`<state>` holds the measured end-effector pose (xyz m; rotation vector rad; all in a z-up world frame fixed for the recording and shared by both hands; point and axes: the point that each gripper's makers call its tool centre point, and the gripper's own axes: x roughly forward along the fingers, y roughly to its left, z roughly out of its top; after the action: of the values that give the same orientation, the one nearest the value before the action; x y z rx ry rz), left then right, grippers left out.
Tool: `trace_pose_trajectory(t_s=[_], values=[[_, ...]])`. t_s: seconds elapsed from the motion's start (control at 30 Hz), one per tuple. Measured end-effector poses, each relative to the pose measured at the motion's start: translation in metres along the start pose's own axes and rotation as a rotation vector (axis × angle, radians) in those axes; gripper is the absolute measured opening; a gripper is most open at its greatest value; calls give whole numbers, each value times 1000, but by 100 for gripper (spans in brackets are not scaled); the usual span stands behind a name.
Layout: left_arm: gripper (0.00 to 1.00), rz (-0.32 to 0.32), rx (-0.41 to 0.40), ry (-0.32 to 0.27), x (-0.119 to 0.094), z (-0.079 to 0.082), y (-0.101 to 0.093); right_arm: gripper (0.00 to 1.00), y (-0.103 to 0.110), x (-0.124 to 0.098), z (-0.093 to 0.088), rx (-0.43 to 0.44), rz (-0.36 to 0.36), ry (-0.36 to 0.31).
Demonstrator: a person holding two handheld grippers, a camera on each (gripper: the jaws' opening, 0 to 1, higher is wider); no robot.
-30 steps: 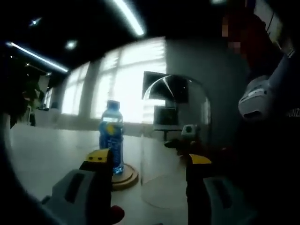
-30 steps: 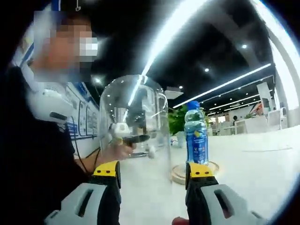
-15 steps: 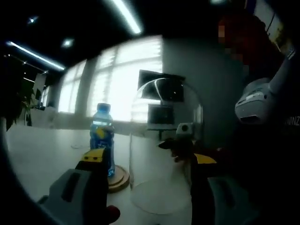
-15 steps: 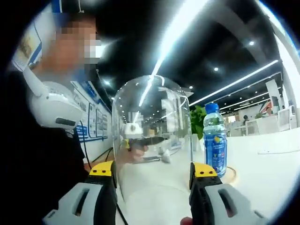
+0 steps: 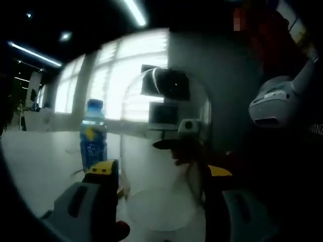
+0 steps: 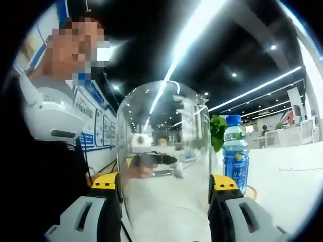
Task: Open the cover put in the Mizone put the cover back on
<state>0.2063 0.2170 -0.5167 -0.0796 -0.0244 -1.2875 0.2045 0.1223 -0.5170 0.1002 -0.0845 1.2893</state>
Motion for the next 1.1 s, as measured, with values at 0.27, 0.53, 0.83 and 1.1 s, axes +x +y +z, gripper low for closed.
trace_pose_trajectory(t_s=[0.27,0.53,0.83,1.1], values=[[68,5,6,25,11,-6,-2,75,0,21,-14,-59,31,150],[76,13,7,30,20,-7,-2,78,1,29,-14,-32,56,147],[84,48,59,46,30,-11,-1,81,1,37,-15,-30,47,146],[85,47,63,48,33,-11,2,85,1,43,-22,-96,52,214]])
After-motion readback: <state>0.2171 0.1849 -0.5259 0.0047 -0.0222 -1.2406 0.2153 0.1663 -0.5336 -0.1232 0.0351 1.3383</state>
